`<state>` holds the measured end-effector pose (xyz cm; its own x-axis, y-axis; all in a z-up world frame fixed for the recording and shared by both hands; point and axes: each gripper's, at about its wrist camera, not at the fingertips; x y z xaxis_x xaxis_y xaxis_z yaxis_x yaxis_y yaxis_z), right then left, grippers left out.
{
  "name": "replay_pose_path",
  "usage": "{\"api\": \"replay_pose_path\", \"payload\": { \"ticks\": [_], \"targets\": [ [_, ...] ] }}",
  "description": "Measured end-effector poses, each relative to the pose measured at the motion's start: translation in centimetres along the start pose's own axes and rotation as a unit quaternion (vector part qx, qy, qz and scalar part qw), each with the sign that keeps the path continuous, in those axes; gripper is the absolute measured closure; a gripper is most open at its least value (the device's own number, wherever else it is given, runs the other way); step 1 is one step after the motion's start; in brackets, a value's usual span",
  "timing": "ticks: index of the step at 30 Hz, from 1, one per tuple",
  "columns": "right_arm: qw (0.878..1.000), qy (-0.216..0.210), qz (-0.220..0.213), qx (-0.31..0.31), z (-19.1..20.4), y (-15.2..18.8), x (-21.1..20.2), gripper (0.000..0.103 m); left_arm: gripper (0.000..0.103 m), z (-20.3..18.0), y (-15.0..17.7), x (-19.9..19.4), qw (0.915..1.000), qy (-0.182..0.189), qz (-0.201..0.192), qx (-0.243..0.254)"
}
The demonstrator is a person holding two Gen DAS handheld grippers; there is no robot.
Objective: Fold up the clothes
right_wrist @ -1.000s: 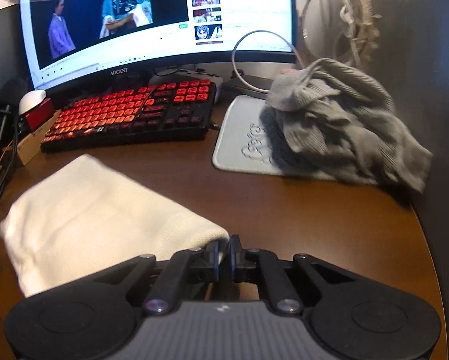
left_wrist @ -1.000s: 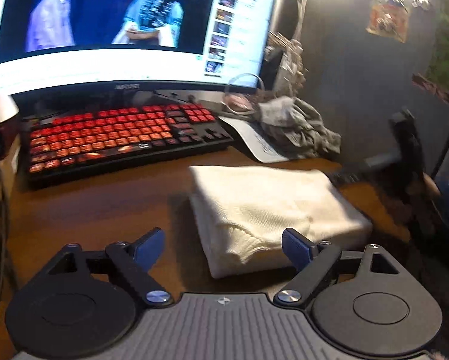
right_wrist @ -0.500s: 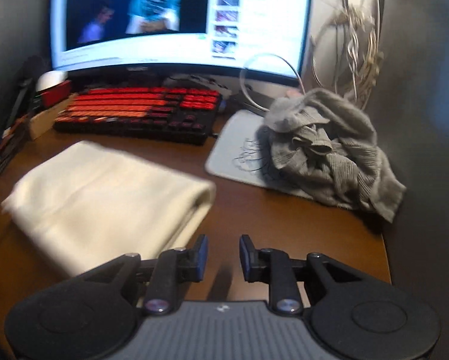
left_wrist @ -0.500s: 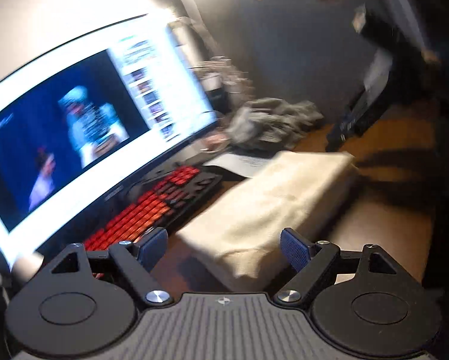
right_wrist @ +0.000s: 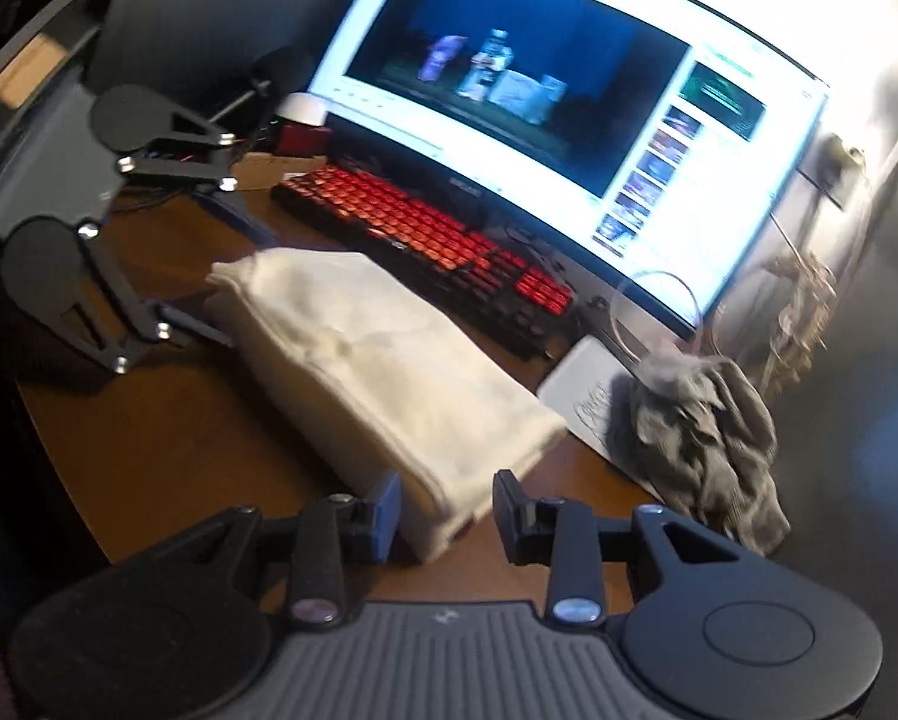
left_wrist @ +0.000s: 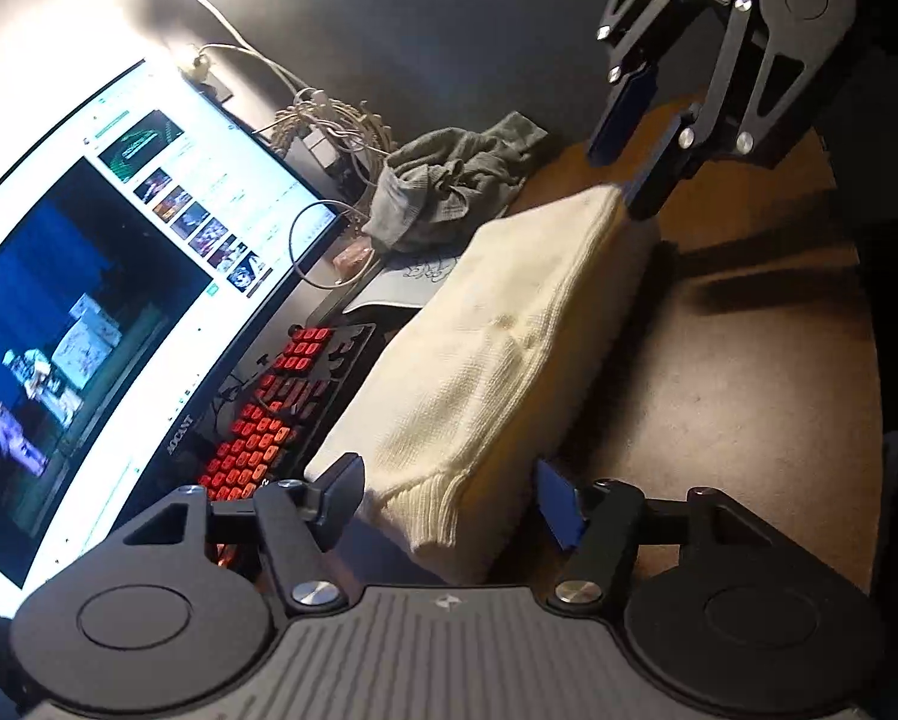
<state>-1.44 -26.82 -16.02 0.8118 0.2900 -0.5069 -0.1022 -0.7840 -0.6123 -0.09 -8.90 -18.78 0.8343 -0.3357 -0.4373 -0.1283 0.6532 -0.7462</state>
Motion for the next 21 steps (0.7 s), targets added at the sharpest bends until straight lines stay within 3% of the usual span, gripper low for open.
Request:
{"api": "replay_pose_path", "payload": {
  "ticks": [4, 7, 9, 11, 17, 21],
  "targets": [
    [0.999, 0.017, 0.008, -0.05, 1.3, -0.5, 1.6, 0.079, 0.047, -0.1, 0.0, 0.1, 0.9999, 0.01, 0.001, 0.005],
    [0.998, 0.025, -0.001, -0.061, 1.6, -0.6, 1.7, 0.093, 0.071, 0.0, 0.0, -0.1, 0.9998, 0.018, -0.002, -0.011],
    [0.998, 0.031, -0.008, -0.056, 1.6, -0.4, 1.5, 0.096, 0.085, 0.0, 0.1, -0.5, 0.9994, 0.023, -0.008, -0.025],
    [0.998, 0.032, -0.012, -0.053, 1.6, -0.2, 1.1, 0.097, 0.093, 0.2, 0.1, -0.8, 0.9988, 0.026, -0.014, -0.038],
    [0.998, 0.037, -0.017, -0.046, 1.7, 0.2, 0.7, 0.098, 0.096, 2.0, -0.3, -1.5, 0.9956, 0.033, -0.02, -0.086],
    [0.999, 0.041, -0.024, -0.018, 1.3, 0.6, 0.5, 0.099, 0.097, 0.8, 0.3, -1.6, 0.9981, 0.022, -0.019, -0.054]
  ]
}}
Point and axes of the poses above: each gripper's, at about its wrist camera, not at the fingertips, and x roughly the way its jaws point, z to its left, y to its underside, and after that the axes turned 14 degrees about -x, right-handed
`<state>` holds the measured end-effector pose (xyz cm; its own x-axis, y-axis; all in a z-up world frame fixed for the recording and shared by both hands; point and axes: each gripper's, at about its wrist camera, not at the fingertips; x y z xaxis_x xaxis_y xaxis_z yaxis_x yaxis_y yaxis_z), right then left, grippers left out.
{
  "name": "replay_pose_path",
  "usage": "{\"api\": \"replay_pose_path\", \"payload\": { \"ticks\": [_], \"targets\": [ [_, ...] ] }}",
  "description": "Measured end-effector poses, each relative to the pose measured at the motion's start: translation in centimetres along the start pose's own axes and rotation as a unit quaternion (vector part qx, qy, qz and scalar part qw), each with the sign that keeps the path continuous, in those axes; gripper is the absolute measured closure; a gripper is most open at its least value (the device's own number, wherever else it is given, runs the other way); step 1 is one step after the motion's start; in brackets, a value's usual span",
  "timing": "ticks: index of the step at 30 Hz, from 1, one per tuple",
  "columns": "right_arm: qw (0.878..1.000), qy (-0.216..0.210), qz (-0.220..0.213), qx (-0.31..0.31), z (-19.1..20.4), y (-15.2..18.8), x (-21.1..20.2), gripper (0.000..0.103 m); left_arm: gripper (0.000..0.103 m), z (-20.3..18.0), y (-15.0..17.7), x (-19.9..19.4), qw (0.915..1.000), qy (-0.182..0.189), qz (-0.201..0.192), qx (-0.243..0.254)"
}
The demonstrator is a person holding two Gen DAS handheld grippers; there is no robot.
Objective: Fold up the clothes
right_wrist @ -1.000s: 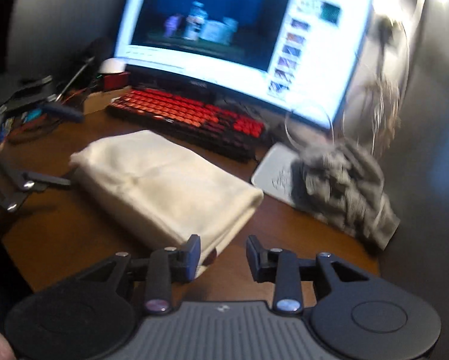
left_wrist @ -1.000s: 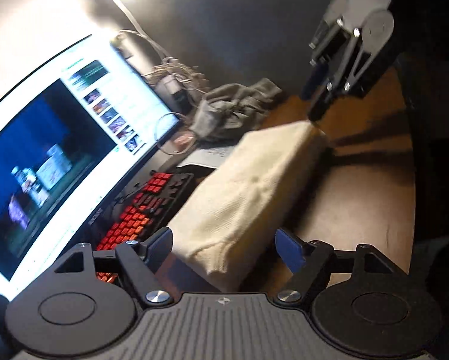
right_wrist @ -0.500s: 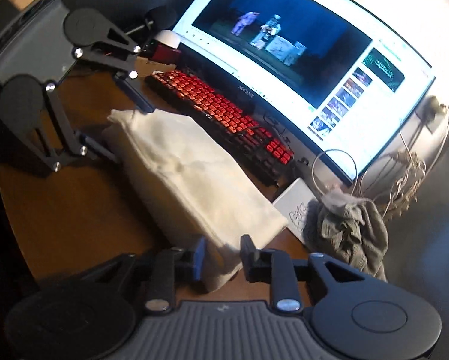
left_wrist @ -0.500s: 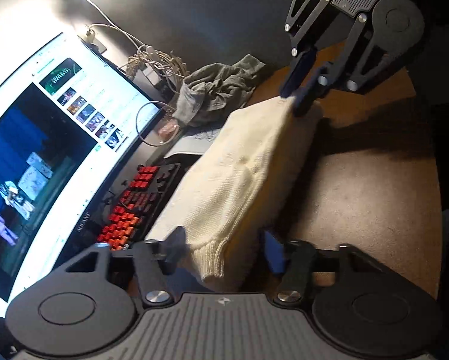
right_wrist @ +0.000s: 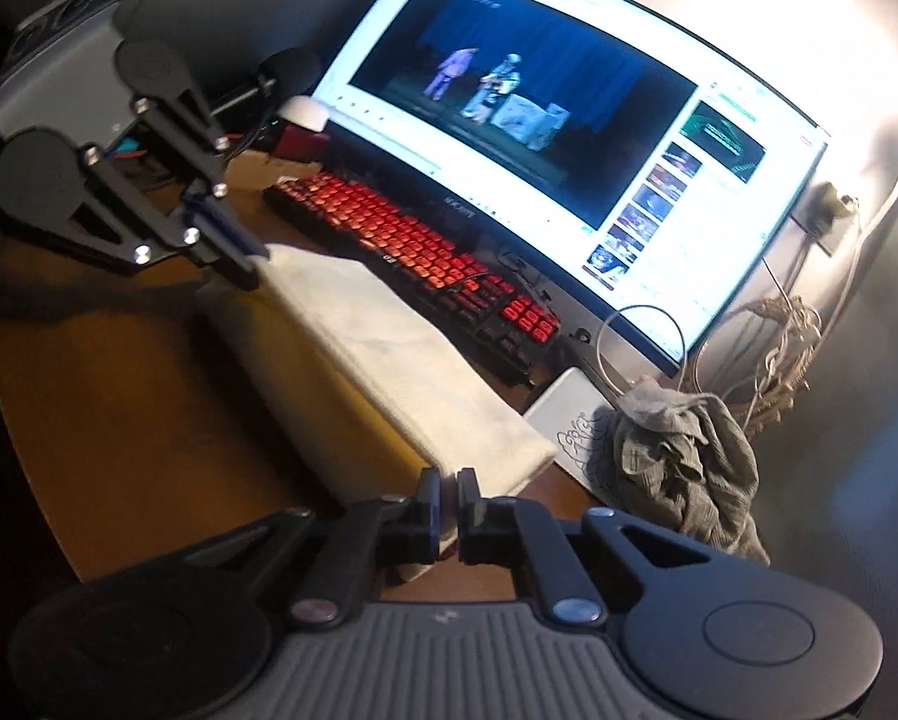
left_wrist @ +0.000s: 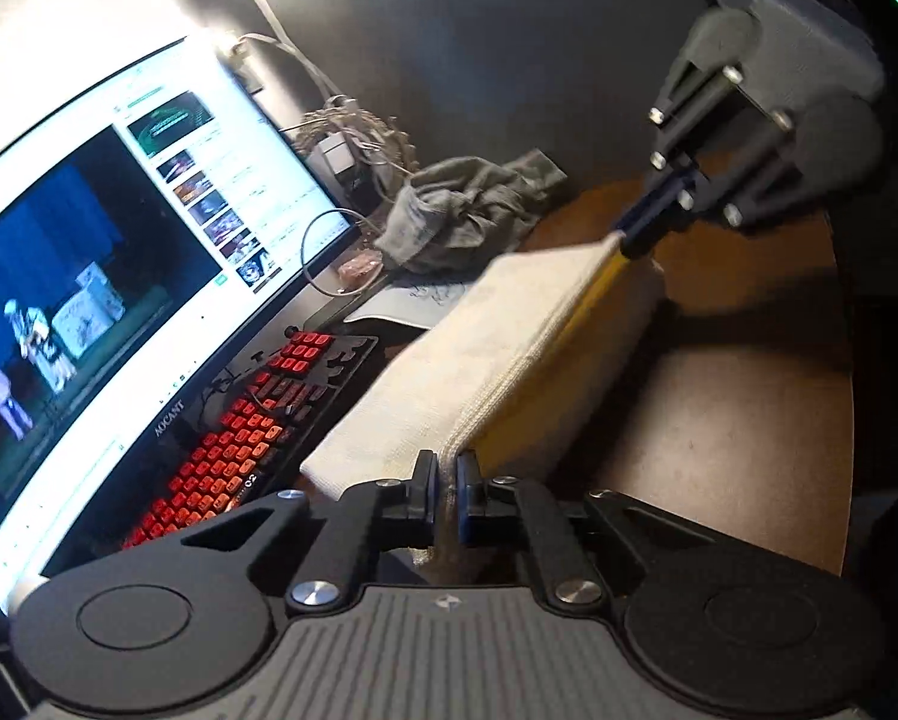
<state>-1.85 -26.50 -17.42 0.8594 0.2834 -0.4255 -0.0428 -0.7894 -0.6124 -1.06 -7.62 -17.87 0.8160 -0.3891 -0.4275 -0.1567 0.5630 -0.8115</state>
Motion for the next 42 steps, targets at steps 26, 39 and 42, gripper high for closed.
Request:
{"api": "replay_pose_path", "payload": {
  "ticks": [26, 39, 42],
  "targets": [
    [0.959, -0.041, -0.037, 0.277, -2.8, -2.2, 2.8, 0.088, 0.071, 5.4, -2.7, 3.9, 0.9459, 0.018, 0.012, -0.324],
    [0.937, -0.01, 0.009, 0.35, -3.8, 3.6, 1.0, 0.072, 0.052, 8.2, 0.0, 1.6, 0.9381, 0.02, 0.054, -0.342],
    [0.93, -0.027, -0.001, 0.368, -4.0, 4.2, -0.3, 0.068, 0.04, 8.8, 0.7, 1.7, 0.9257, 0.055, 0.074, -0.367]
  ]
}}
Point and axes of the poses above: each gripper's, at about its wrist camera, not at the fingertips, and x roughly the way its jaws point, z to its left, y to its underside, and after that the axes turned 14 degrees about -x, right-handed
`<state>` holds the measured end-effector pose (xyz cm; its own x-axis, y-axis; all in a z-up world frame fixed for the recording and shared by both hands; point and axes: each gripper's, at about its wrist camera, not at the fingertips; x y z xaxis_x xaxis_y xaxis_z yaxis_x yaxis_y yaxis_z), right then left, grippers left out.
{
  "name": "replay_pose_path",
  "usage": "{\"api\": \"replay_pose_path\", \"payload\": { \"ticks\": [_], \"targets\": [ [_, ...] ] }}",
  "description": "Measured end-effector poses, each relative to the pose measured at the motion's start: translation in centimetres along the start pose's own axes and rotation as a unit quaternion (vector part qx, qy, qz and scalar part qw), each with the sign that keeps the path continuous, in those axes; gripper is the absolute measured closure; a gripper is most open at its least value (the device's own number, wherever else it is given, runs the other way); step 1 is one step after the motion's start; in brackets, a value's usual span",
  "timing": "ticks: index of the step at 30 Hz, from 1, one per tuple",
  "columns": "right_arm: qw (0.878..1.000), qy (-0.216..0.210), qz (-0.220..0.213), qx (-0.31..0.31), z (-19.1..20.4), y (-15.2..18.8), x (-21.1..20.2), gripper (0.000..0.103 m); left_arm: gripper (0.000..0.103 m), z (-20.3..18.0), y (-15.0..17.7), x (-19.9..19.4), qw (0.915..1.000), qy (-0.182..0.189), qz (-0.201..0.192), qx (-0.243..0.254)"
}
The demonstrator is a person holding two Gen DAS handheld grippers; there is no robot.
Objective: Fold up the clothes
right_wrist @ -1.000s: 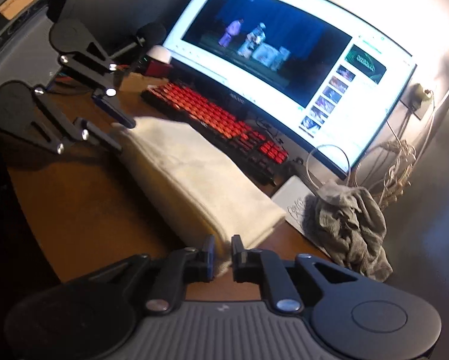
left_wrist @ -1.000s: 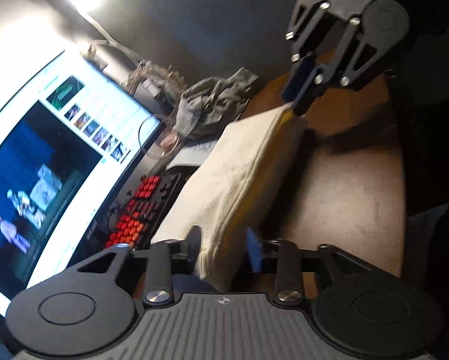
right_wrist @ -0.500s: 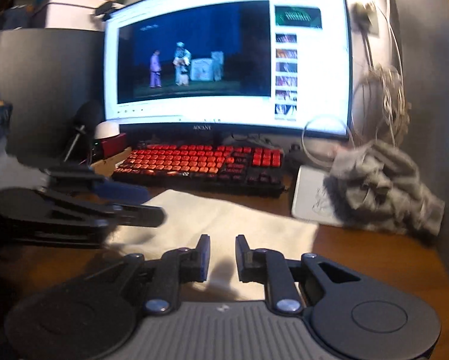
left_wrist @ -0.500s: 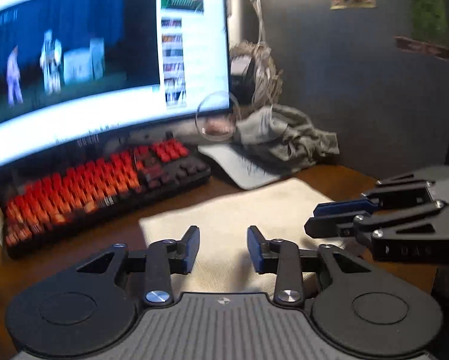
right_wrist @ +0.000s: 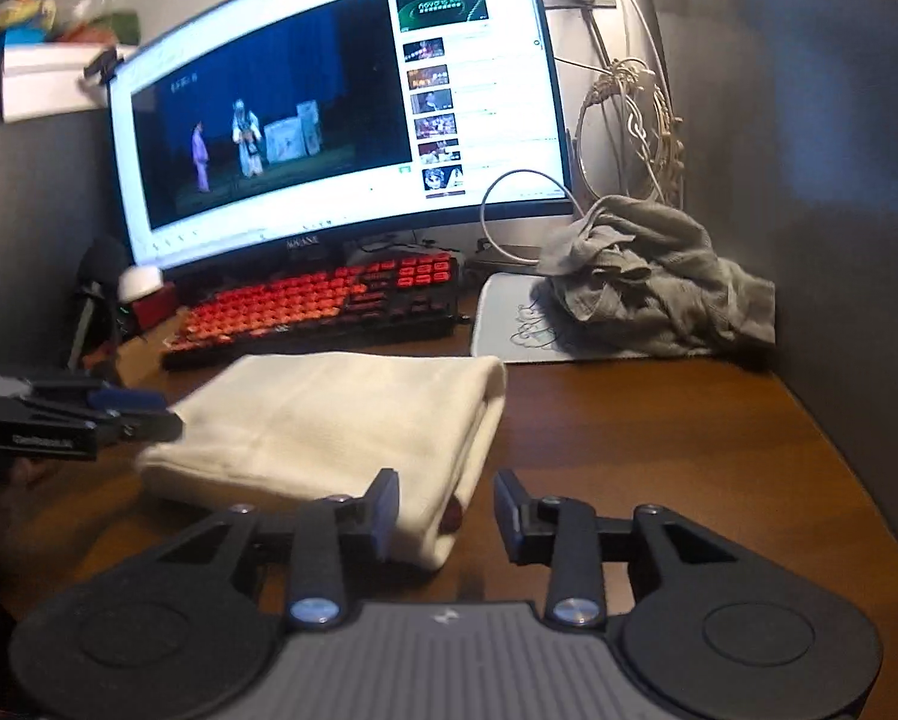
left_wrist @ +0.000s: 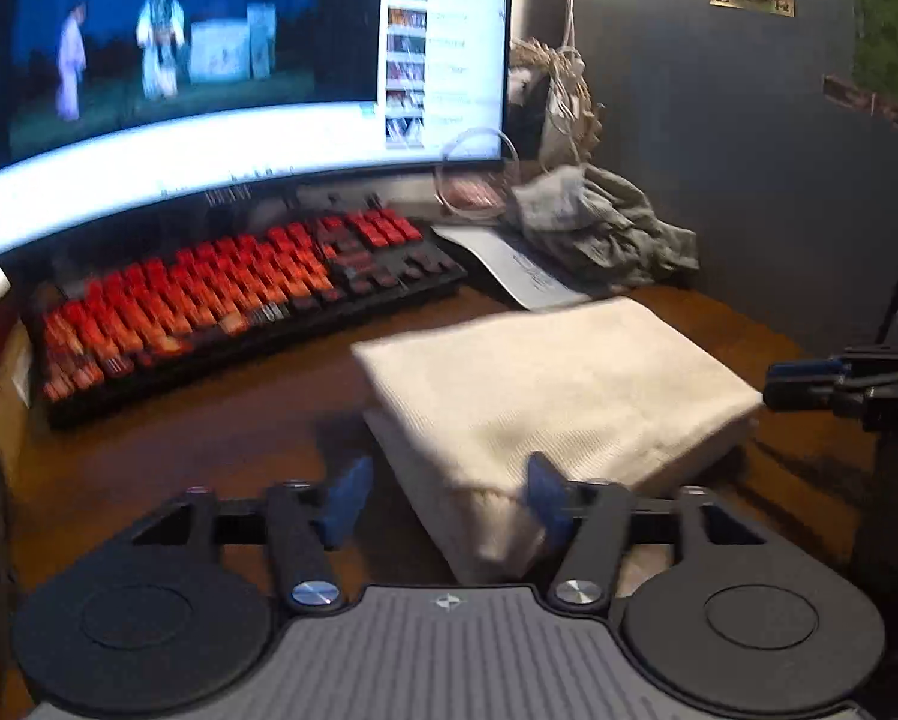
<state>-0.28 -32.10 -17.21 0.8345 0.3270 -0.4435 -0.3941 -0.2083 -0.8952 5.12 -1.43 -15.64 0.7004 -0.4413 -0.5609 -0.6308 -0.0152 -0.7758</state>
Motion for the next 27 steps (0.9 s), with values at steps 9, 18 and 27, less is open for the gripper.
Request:
{"api": "replay_pose_path", "payload": {
  "ticks": [9, 18, 27],
  "targets": [
    [0.994, 0.0, 0.047, -0.1, 3.4, 0.3, 2.1, 0.069, 0.066, 2.8, -0.6, 1.0, 0.9899, 0.092, 0.062, -0.088],
    [0.991, 0.059, 0.09, -0.08, -0.6, -1.1, 5.3, 0.082, 0.066, -2.7, 1.4, 1.1, 0.9909, 0.104, 0.08, -0.029],
    [0.988, 0.047, 0.108, -0.095, -2.1, -4.7, 10.4, 0.089, 0.063, -8.3, 2.8, 3.1, 0.9903, 0.113, 0.08, 0.015]
  ]
}}
Point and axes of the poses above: each gripper's, at about its wrist camera, not at the fingertips, and x roughly the way its jaws point, z to its left, y to its underside, and after that the axes turned 14 degrees about -x, right-handed
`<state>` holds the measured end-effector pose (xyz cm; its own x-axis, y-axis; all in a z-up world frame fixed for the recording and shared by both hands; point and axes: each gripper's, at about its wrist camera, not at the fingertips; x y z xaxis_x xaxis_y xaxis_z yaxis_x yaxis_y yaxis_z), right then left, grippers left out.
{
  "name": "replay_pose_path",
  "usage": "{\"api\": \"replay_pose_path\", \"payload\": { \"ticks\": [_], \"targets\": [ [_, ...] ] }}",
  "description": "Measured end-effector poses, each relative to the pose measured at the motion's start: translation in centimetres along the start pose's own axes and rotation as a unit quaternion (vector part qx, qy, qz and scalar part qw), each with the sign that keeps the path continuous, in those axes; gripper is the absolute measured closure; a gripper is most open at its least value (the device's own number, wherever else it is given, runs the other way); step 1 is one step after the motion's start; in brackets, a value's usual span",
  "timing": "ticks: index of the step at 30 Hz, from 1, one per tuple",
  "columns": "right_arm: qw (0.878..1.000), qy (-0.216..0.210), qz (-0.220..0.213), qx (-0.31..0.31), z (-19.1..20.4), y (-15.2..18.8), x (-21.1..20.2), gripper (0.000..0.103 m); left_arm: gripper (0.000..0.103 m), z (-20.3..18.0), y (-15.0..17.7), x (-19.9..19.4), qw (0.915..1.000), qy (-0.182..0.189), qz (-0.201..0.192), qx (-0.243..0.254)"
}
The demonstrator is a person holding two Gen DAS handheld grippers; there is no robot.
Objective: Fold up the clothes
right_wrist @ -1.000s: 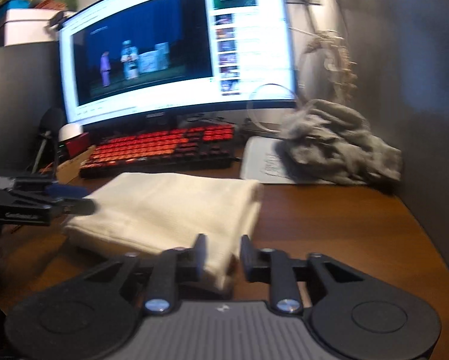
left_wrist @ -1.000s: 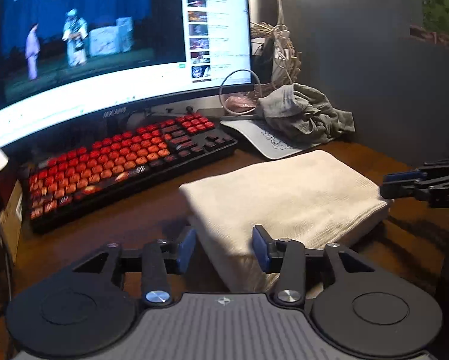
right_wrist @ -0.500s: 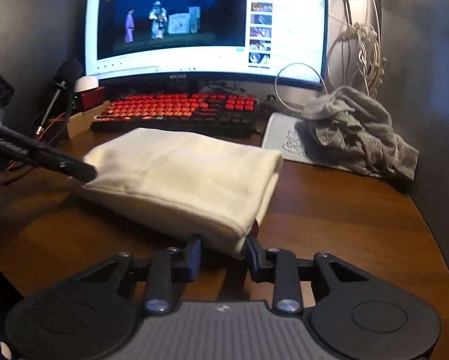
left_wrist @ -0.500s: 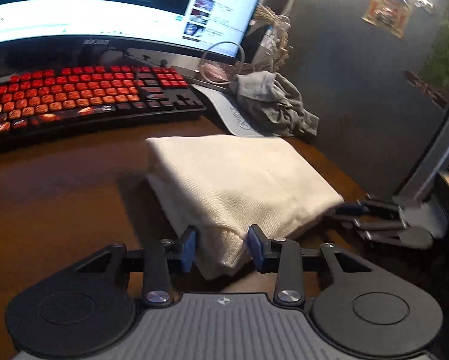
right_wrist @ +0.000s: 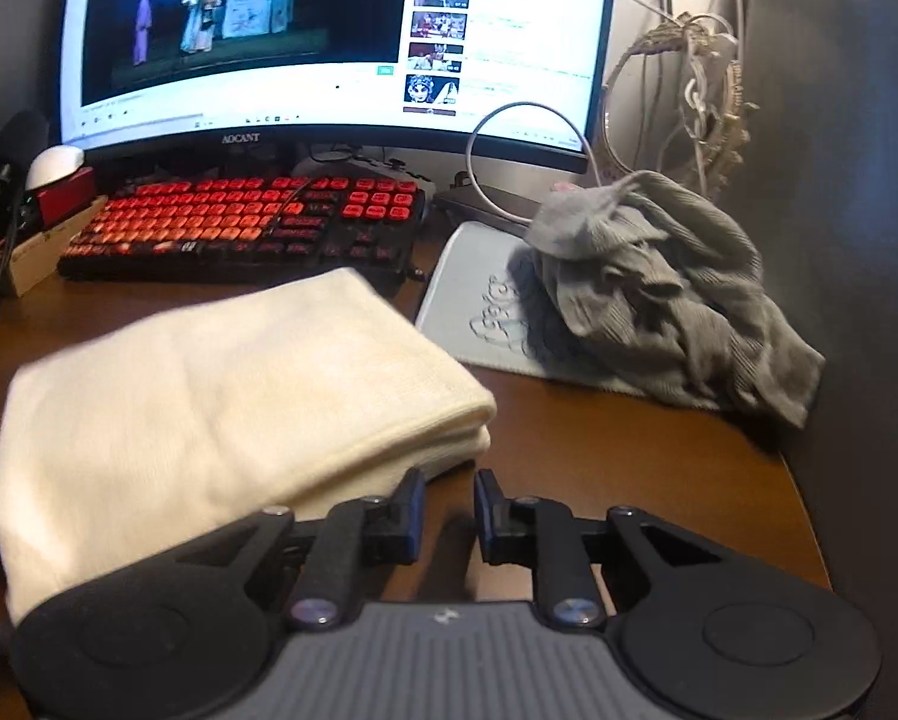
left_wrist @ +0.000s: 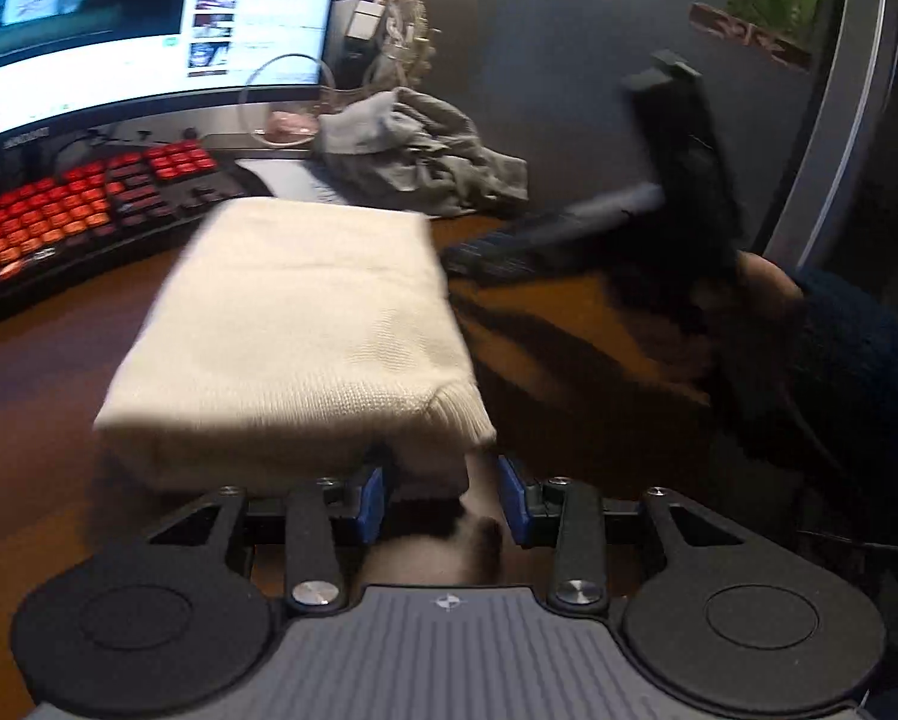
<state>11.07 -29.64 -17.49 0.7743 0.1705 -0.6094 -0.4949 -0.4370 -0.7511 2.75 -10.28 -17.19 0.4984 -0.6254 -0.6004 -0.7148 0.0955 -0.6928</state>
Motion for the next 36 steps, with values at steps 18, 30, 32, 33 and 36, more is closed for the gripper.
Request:
{"api": "replay_pose_path", "payload": {
  "ticks": [18, 30, 32, 33, 36],
  "targets": [
    [0.986, 0.037, -0.093, -0.135, 5.9, 5.5, -9.6, 0.076, 0.063, -2.0, 2.7, -5.1, 0.9672, -0.152, -0.059, 0.194],
    [0.972, 0.048, -0.107, -0.203, 12.4, 4.6, -9.5, 0.076, 0.077, -0.6, 3.0, -1.9, 0.9247, -0.265, -0.065, 0.266],
    [0.978, 0.055, -0.095, -0.179, 12.3, 4.7, -8.8, 0.076, 0.077, 0.0, 2.6, -1.8, 0.9362, -0.252, -0.053, 0.239],
    [0.981, 0.052, -0.093, -0.159, 12.1, 4.7, -8.7, 0.076, 0.077, 0.3, 2.4, -1.8, 0.9411, -0.245, -0.05, 0.228],
    [0.992, 0.039, -0.095, -0.075, 11.2, 5.0, -8.9, 0.076, 0.077, 0.5, 2.2, -1.9, 0.9471, -0.232, -0.05, 0.216]
  ]
}}
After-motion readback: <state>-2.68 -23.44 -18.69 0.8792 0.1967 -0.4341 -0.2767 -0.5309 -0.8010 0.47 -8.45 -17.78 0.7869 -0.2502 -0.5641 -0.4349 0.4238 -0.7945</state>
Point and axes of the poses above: each gripper's, at about its wrist camera, not at the fingertips, and x roughly the way its jaws point, z to its left, y to its underside, and after that the axes turned 14 degrees about -x, right-handed
